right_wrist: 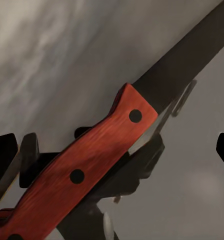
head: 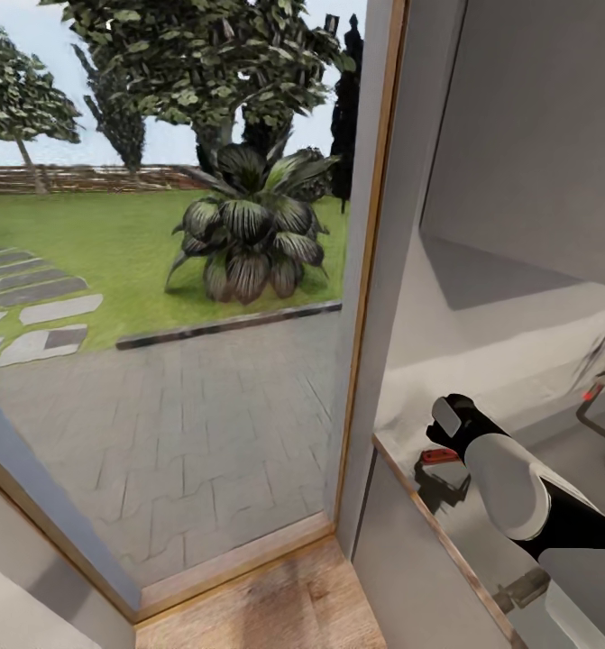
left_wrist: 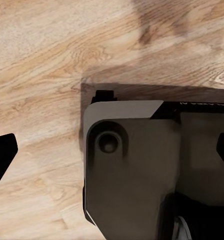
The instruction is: In the kitchen, take the Vidalia onion out of the sink, dice it on the chopping board with the paring knife, put the diced onion into the bowl on the countertop, then place both the paring knife and the chopping board into the sink.
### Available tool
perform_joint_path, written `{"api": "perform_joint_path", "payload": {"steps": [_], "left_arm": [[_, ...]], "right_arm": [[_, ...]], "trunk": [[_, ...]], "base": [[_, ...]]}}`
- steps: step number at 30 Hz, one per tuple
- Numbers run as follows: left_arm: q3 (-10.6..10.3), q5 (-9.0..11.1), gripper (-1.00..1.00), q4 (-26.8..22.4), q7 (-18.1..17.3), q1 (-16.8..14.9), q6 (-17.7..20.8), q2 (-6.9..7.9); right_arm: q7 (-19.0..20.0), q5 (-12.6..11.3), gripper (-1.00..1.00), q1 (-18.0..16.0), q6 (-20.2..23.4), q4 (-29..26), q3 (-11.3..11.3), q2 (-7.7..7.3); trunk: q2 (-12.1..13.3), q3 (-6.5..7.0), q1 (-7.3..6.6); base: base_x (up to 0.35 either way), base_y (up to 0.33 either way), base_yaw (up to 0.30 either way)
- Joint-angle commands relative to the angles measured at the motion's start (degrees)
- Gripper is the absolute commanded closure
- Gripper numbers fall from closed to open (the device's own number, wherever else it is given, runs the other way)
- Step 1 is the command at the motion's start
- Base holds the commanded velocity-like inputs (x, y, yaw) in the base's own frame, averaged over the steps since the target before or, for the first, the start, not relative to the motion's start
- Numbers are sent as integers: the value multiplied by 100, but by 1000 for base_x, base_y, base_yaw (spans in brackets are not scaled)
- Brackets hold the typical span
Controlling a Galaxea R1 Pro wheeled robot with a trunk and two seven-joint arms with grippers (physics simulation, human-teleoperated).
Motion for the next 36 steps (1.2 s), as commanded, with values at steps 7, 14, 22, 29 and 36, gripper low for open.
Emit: {"api": "perform_joint_path", "payload": {"steps": [7, 14, 22, 29, 36], "left_arm": [[-18, 39, -100, 9, 3, -8, 8, 7], [-18, 40, -100, 9, 3, -8, 8, 8], [-18, 39, -100, 9, 9, -8, 8, 15], [-18, 39, -100, 9, 11, -8, 8, 17], [-18, 40, -100, 9, 11, -8, 8, 17]], "right_arm": [[4, 41, -100, -6, 40, 2, -21, 22], [7, 41, -100, -6, 40, 3, -21, 28], [7, 41, -100, -6, 40, 3, -21, 28], [-1, 41, -100, -6, 43, 3, -26, 28], [-9, 41, -100, -6, 48, 3, -21, 35]], "trunk": [[-12, -33, 4], [-12, -84, 4], [-12, -138, 4], [-12, -143, 4], [-12, -143, 4]], "base": [[-1, 0, 0], [0, 0, 0], [0, 0, 0], [0, 0, 0], [0, 0, 0]]}}
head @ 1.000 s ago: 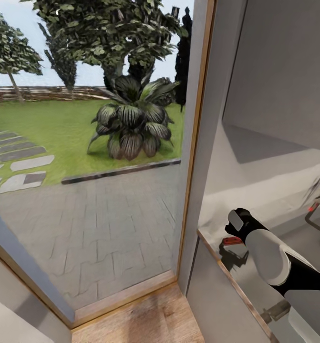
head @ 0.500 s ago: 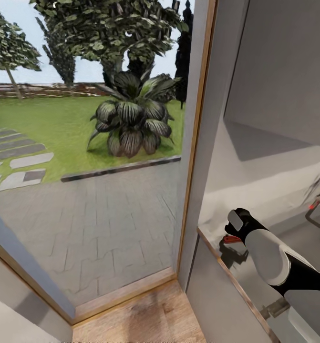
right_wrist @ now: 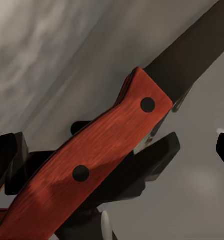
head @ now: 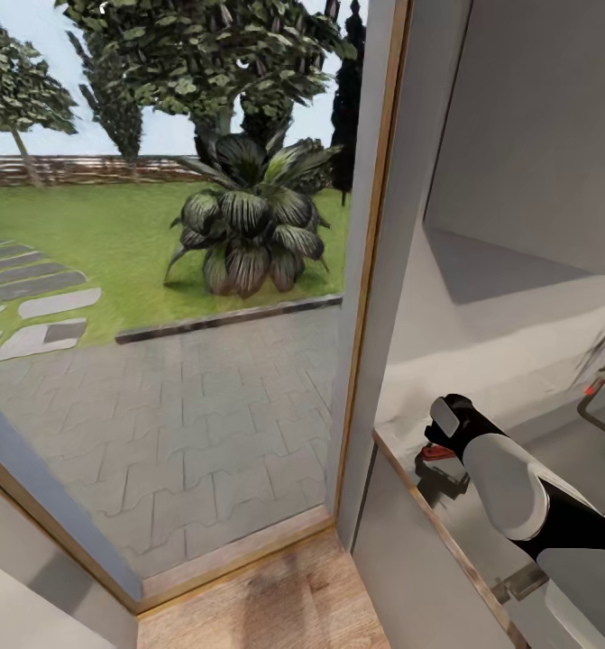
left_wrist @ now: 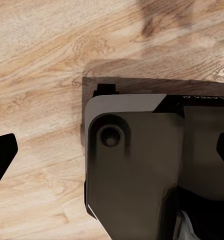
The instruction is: In the kitchen, take the Vidalia onion out of the sink, dice it on the chopping board with the paring knife, put the diced onion into the bowl on the countertop, then place both the paring knife and the chopping board into the sink.
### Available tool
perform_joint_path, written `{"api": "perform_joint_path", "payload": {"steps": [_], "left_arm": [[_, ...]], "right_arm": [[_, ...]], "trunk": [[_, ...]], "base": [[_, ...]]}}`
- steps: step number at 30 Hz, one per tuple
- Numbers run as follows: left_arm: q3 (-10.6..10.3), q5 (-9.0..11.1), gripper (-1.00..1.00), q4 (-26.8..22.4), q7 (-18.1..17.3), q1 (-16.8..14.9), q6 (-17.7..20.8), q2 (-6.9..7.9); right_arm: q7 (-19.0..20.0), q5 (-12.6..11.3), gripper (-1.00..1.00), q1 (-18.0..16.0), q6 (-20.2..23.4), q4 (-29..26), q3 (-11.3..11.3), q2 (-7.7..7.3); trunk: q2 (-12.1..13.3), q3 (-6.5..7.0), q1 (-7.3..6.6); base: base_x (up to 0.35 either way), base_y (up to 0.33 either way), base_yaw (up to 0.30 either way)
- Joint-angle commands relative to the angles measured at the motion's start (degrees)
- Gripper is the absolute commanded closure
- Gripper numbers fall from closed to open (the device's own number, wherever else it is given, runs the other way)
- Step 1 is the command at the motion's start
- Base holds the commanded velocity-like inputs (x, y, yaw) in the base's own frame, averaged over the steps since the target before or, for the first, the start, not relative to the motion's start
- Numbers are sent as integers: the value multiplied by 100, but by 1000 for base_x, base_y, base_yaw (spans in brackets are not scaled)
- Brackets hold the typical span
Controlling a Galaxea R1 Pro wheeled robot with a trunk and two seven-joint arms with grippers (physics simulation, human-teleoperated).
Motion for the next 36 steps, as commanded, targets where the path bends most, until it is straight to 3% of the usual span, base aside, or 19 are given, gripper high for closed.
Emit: {"api": "perform_joint_path", "payload": {"steps": [1, 12, 18, 23, 36], "left_arm": [[-18, 40, -100, 9, 4, -8, 8, -1], [-18, 40, -100, 9, 4, -8, 8, -1], [-18, 37, -100, 9, 2, -8, 8, 40], [-18, 38, -100, 9, 2, -8, 8, 55], [-18, 40, -100, 9, 4, -8, 8, 69]], "right_arm": [[-1, 41, -100, -6, 40, -6, -29, 3], [-1, 41, -100, -6, 42, -6, -29, 12], [-1, -153, -100, -6, 62, -5, -26, 88], [13, -47, -100, -6, 52, -5, -32, 150], [16, -29, -100, -5, 49, -6, -41, 162]], "trunk": [[-12, -12, 3], [-12, -12, 3], [-12, -12, 3], [-12, -12, 3], [-12, -12, 3]], "base": [[0, 0, 0], [0, 0, 0], [0, 0, 0], [0, 0, 0], [0, 0, 0]]}}
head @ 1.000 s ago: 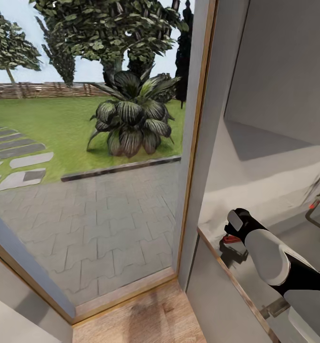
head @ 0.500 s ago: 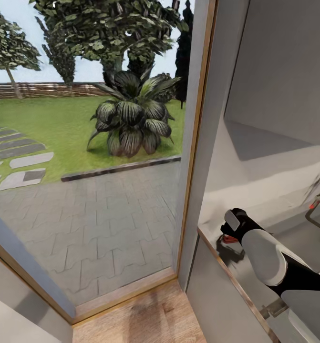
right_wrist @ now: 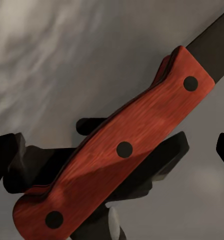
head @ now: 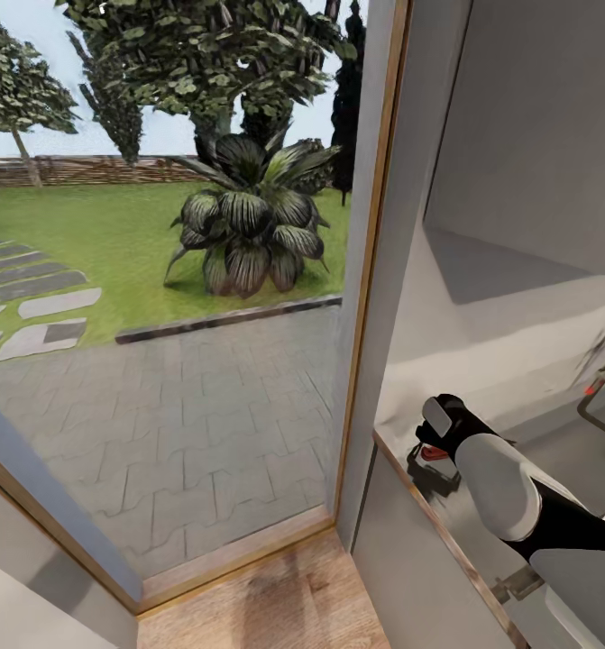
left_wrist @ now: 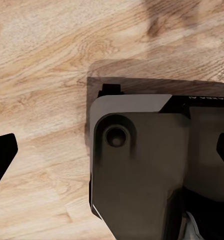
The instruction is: In the kitchen, take the Vidalia onion out of the sink, dice it on the chopping board with the paring knife, put the diced onion into the bowl on the countertop, then place both the paring knife and the chopping board into the sink.
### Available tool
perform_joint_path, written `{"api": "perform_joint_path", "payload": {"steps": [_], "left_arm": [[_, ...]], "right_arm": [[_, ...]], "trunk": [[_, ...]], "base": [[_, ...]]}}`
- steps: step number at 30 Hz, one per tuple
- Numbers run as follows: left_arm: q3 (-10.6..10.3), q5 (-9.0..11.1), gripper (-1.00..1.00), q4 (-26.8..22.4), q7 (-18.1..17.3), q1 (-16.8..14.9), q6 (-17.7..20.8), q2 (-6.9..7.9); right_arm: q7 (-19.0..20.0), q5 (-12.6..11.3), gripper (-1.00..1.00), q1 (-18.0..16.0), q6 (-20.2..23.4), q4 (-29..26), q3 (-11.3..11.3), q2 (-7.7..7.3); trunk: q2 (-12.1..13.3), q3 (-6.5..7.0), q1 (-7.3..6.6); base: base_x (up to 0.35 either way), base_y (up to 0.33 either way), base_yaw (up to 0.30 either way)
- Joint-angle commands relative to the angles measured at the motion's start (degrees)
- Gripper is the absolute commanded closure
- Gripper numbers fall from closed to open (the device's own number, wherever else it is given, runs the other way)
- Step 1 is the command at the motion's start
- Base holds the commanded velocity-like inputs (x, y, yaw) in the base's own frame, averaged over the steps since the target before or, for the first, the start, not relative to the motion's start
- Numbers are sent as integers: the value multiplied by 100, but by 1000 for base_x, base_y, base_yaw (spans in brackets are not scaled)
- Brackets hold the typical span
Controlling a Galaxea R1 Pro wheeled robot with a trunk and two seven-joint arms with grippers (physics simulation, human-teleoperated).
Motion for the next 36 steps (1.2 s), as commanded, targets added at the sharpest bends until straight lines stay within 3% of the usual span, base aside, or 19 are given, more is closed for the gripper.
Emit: {"api": "perform_joint_path", "payload": {"steps": [1, 17, 23, 24, 36], "left_arm": [[-18, 39, -100, 10, 4, -8, 8, -1], [-18, 39, -100, 10, 3, -8, 8, -1], [-18, 41, -100, 10, 3, -8, 8, 1], [-18, 40, -100, 10, 3, -8, 8, 1], [-18, 40, -100, 10, 5, -8, 8, -1]], "right_arm": [[-3, 35, -100, -4, 40, -6, -29, -1], [42, 35, -100, -6, 46, -6, -32, -10], [235, 35, -100, 1, 47, -6, -35, -73], [452, 35, -100, 1, 47, -6, -37, -79], [604, 35, -100, 2, 47, -6, -40, -152]], "trunk": [[-12, -12, 3], [-12, -12, 3], [-12, -12, 3], [-12, -12, 3], [-12, -12, 3]], "base": [[0, 0, 0], [0, 0, 0], [0, 0, 0], [0, 0, 0], [0, 0, 0]]}}
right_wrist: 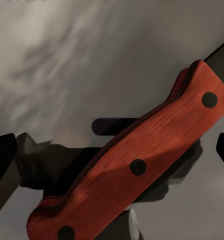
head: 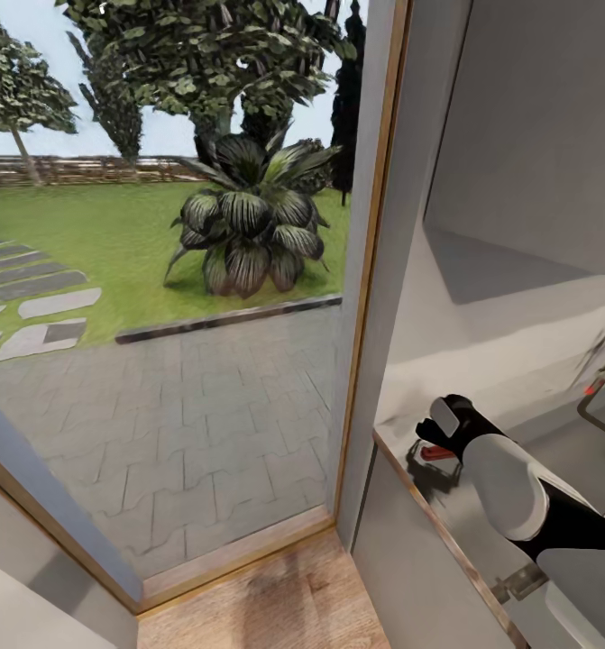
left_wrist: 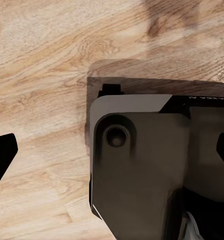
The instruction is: In the kitchen, take the Vidalia onion out of the sink, dice it on the chopping board with the paring knife, put the diced onion into the bowl on the countertop, then place both the paring knife and the chopping board into the sink.
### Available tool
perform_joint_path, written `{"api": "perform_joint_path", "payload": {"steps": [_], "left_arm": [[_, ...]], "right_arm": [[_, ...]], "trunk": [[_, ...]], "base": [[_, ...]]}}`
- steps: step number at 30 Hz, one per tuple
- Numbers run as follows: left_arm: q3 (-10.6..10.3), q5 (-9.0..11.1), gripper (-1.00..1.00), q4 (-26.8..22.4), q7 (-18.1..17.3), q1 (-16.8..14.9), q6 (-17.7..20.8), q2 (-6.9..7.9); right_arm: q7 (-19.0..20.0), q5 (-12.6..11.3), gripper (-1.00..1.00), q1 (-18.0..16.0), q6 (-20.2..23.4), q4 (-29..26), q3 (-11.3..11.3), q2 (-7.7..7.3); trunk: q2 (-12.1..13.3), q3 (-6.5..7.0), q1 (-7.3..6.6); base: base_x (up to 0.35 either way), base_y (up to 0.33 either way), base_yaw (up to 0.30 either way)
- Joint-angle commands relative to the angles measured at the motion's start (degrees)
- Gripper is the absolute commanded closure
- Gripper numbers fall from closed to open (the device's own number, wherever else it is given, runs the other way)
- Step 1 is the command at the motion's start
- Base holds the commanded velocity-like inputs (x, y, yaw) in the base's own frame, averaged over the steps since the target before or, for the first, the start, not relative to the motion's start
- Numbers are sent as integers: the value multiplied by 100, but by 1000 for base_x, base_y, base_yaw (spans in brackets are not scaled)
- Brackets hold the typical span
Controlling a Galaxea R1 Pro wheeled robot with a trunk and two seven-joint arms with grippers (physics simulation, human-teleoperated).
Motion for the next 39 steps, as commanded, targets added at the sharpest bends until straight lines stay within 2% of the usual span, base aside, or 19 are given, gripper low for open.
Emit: {"api": "perform_joint_path", "payload": {"steps": [1, 22, 39], "left_arm": [[-18, 41, -100, 9, 4, -8, 8, -1], [-18, 36, -100, 9, 6, -8, 8, -1], [-18, 38, -100, 9, 6, -8, 8, -1]], "right_arm": [[0, 34, -100, -6, 33, -6, -29, -11], [6, 34, -100, -6, 33, 8, -23, -84], [23, 34, -100, -5, 33, 246, -31, -145]], "trunk": [[-12, -12, 3], [-12, -12, 3], [-12, -32, 3]], "base": [[0, 0, 0], [0, -3, 0], [0, -12, 0]]}}
